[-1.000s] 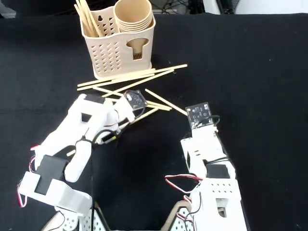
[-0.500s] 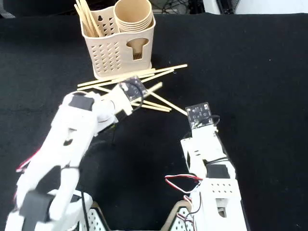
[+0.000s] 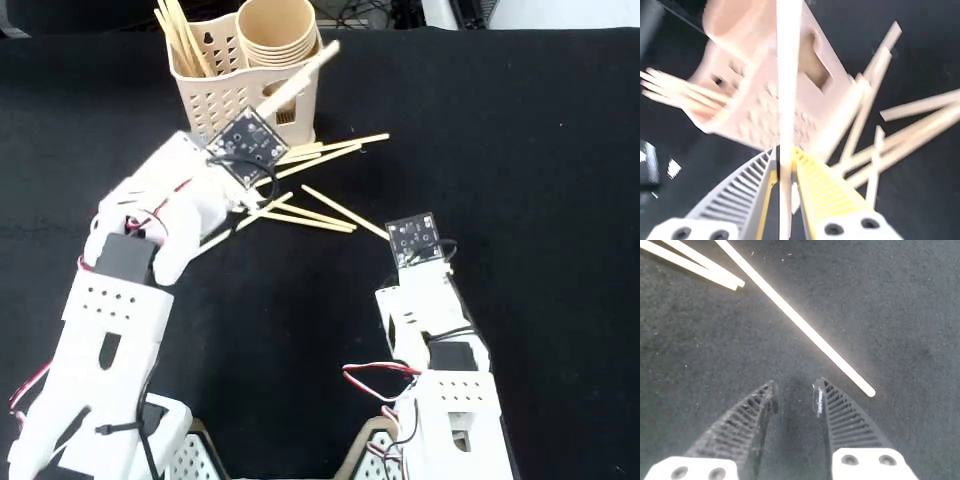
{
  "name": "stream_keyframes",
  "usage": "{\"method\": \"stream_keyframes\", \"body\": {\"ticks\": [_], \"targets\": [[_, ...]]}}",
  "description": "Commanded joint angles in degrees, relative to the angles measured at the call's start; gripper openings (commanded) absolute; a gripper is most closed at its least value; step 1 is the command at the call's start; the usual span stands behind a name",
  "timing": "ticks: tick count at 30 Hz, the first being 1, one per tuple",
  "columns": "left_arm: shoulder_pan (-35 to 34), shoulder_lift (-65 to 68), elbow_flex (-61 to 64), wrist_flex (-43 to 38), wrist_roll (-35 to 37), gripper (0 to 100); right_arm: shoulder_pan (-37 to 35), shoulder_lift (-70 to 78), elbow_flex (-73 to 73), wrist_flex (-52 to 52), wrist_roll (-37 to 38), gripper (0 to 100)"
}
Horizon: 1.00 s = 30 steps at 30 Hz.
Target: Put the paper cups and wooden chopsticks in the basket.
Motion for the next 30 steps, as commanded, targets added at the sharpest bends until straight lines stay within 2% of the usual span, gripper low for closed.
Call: {"method": "stream_keyframes", "body": {"ticks": [1, 4, 8, 12, 15, 20, 30], "targets": [[-0.6, -1.9, -0.2, -8.5, 5.7, 3, -0.4, -0.7, -0.1, -1.1, 0.1, 14.1], [-2.4, -1.8, -0.5, -16.9, 13.6, 3, -0.4, -0.7, -0.1, -1.1, 0.1, 14.1], [-5.1, -0.7, 0.6, -31.9, 23.6, 3, -0.4, -0.7, -0.1, -1.1, 0.1, 14.1], [-6.5, 5.7, 0.7, -45.3, 29.5, 3, -0.4, -0.7, -0.1, -1.1, 0.1, 14.1], [-7.5, 12.6, -1.5, -52.3, 33.6, 3, -0.4, -0.7, -0.1, -1.1, 0.1, 14.1], [-8.6, 21.1, -8.7, -54.8, 42.3, 3, -0.4, -0.7, -0.1, -1.1, 0.1, 14.1], [-8.5, 29.5, -20.2, -54.9, 42.7, 3, -0.4, -0.7, -0.1, -1.2, 0.1, 14.1]]}}
